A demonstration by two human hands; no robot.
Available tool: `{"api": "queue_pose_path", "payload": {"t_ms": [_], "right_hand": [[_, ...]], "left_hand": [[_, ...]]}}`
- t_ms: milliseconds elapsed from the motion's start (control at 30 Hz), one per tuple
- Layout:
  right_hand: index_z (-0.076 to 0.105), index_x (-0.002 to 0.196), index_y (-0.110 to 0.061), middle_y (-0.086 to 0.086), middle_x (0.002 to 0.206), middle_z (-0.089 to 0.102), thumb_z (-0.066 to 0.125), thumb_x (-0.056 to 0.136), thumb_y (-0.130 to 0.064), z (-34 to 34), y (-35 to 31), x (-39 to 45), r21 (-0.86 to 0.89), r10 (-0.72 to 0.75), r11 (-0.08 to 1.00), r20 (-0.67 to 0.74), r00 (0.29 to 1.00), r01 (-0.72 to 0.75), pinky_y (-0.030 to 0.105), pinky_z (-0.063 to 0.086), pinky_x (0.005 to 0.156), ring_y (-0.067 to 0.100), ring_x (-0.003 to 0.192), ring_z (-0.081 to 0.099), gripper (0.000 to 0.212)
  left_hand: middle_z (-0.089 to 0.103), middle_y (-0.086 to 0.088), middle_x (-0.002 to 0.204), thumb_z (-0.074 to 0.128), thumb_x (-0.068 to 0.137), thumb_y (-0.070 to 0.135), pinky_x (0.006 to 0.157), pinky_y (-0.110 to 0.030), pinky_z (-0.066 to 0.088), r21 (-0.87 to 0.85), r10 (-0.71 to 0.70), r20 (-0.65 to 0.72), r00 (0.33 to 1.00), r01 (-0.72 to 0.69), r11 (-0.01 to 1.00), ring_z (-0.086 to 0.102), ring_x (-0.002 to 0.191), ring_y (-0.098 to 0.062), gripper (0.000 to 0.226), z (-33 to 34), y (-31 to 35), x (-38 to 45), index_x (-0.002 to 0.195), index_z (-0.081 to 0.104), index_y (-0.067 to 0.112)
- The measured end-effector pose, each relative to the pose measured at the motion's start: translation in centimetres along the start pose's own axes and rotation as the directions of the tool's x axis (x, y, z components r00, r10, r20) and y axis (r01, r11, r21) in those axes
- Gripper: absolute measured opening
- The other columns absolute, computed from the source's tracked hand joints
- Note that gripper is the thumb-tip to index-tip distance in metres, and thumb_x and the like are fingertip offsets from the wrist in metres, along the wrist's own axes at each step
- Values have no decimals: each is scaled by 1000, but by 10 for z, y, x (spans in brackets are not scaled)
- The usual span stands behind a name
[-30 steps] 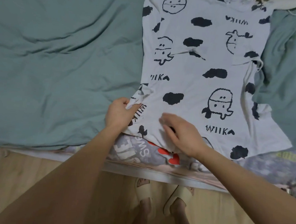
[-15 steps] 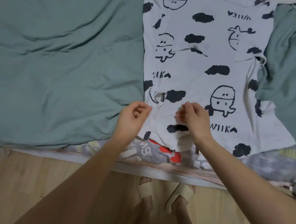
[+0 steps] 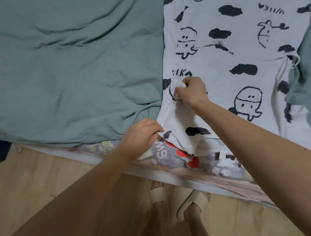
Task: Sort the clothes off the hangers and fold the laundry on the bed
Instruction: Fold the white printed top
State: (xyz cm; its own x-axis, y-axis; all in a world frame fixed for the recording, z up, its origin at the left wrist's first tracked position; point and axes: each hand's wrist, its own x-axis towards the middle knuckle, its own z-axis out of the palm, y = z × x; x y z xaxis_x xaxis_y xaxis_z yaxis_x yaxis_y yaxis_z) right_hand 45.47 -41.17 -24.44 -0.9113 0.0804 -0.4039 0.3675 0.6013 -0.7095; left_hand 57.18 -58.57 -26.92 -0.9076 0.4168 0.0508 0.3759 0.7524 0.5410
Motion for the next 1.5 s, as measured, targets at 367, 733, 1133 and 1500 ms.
{"api": "queue_pose_path", "payload": {"t_ms": [367, 733, 1133, 1500], "right_hand": [[57, 111, -9, 8, 108, 62, 55, 88, -7, -19, 34, -1, -517, -625, 697, -96, 775, 497, 44, 47, 77, 29, 97, 53, 23], [48, 137, -7, 12, 149, 41, 22, 99, -35, -69, 82, -8, -682, -535, 546, 163, 829, 486, 39, 2, 118, 29, 142, 29, 54], [56, 116, -3, 19, 111, 59, 64, 87, -26, -233, 231, -104, -235, 112, 949, -375, 920, -211, 38, 38, 88, 37, 105, 54, 39], [65, 89, -1, 16, 88, 68, 69, 78, -17, -225, 258, -114, 117, 421, 907, -227, 878, -404, 36, 44, 70, 35, 88, 61, 19]], "left_hand": [[72, 5, 90, 47, 92, 39, 75, -30, 45, 104, 129, 30, 991, -132, 986, 62, 84, -19, 36, 19, 32, 13, 100, 74, 17], [70, 4, 90, 27, 97, 44, 65, -36, 50, 186, -63, 151, 986, 34, 982, 64, 88, -22, 45, -1, 63, 40, 104, 68, 26], [57, -2, 125, 48, 97, 19, 87, -37, 47, -163, 43, 338, 940, 14, 986, 58, 106, -22, 32, 109, 216, 208, 128, 58, 18], [42, -2, 57, 69, 84, 21, 49, -26, 25, 62, 44, 641, 767, -108, 992, 40, 63, -23, 40, 142, 256, 274, 60, 40, 10]]}}
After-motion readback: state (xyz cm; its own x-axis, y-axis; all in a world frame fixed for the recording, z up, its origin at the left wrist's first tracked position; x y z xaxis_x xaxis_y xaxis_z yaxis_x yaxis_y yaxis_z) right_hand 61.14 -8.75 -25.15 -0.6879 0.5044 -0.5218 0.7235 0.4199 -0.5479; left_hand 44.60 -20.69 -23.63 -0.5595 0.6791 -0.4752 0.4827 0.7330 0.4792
